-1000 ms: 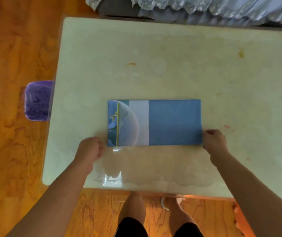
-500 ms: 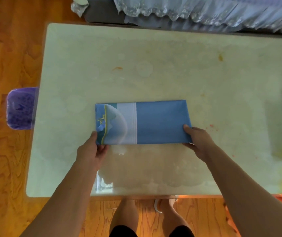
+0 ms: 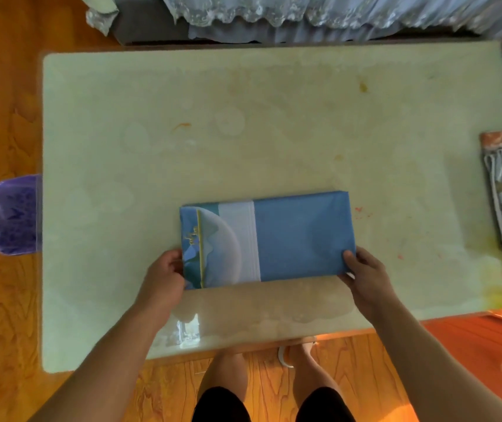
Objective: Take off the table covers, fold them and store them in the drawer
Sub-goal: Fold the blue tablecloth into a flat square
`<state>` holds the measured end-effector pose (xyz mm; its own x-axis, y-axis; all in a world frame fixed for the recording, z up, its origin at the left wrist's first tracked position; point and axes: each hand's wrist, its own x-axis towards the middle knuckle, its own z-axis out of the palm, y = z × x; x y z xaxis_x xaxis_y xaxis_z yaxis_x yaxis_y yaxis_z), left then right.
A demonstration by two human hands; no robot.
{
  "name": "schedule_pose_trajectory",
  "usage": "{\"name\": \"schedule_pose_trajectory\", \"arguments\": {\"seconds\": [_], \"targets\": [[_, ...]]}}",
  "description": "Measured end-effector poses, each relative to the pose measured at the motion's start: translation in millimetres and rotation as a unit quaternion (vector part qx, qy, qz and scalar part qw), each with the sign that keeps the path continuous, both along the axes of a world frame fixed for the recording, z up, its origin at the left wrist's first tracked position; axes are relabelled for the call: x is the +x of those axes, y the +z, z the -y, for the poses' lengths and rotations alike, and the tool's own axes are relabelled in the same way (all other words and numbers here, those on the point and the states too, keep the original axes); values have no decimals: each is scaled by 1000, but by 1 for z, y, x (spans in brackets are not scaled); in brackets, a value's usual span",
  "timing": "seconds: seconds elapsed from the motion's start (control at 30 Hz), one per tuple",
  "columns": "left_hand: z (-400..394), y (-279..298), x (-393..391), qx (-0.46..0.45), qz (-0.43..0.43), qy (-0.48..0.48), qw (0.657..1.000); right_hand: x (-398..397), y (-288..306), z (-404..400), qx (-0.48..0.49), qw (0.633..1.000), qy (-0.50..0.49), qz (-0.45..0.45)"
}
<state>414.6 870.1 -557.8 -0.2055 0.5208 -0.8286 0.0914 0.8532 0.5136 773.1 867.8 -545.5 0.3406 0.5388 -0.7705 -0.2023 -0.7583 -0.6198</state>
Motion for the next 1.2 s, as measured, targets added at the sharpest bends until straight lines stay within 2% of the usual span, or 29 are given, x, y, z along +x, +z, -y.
{"name": "schedule_pose_trajectory", "arguments": {"seconds": [0.03, 0.07, 0.13, 0.17, 0.23, 0.3, 0.33, 0.4, 0.43, 0.47, 0.57, 0.67, 0.77, 0.83, 0.87, 0.93, 1.0, 1.03, 1.13, 1.2], "targets": [[3, 0, 13, 11, -57, -50, 997, 6, -2, 9, -27, 998, 21, 59], [5, 2, 25, 24, -152, -102, 983, 11, -4, 16, -54, 988, 63, 127], [11, 2, 44, 108, -350, -190, 911, 18, -6, 20, -97, 949, 165, 251], [12, 2, 54, 181, -393, -238, 870, 21, -6, 19, -115, 918, 214, 313], [6, -3, 75, 308, -388, -361, 790, 17, -8, 12, -115, 849, 280, 432], [-7, -19, 92, 328, -371, -461, 737, 0, -7, 2, -3, 819, 307, 484], [-14, -29, 97, 303, -375, -489, 727, -12, -10, -3, 53, 791, 354, 496], [-20, -50, 97, 258, -398, -512, 716, -25, -28, -10, 106, 702, 471, 525], [-20, -60, 95, 256, -408, -512, 711, -24, -40, -15, 104, 674, 500, 533], [-19, -68, 92, 264, -416, -508, 706, -19, -51, -19, 85, 669, 509, 534], [-19, -78, 92, 281, -427, -495, 702, -4, -73, -23, 41, 679, 505, 531], [-25, -64, 97, 245, -416, -524, 702, -3, -67, -27, 22, 683, 539, 491], [-39, -20, 106, 143, -414, -559, 704, 9, -34, -48, -17, 668, 603, 436], [-25, 14, 113, 145, -453, -546, 689, 19, -2, -51, 7, 656, 603, 454], [-8, 27, 117, 157, -452, -540, 692, 22, 13, -42, 35, 652, 596, 468], [46, 51, 125, 158, -404, -531, 728, 23, 37, -2, 65, 661, 601, 444], [109, 70, 126, 132, -339, -502, 784, 21, 54, 52, 56, 689, 614, 381], [138, 77, 124, 114, -318, -493, 802, 22, 61, 78, 38, 696, 628, 345], [192, 92, 105, 75, -311, -466, 825, 28, 77, 128, 1, 692, 653, 307], [201, 92, 88, 40, -320, -443, 836, 30, 81, 135, -13, 716, 626, 309]]}}
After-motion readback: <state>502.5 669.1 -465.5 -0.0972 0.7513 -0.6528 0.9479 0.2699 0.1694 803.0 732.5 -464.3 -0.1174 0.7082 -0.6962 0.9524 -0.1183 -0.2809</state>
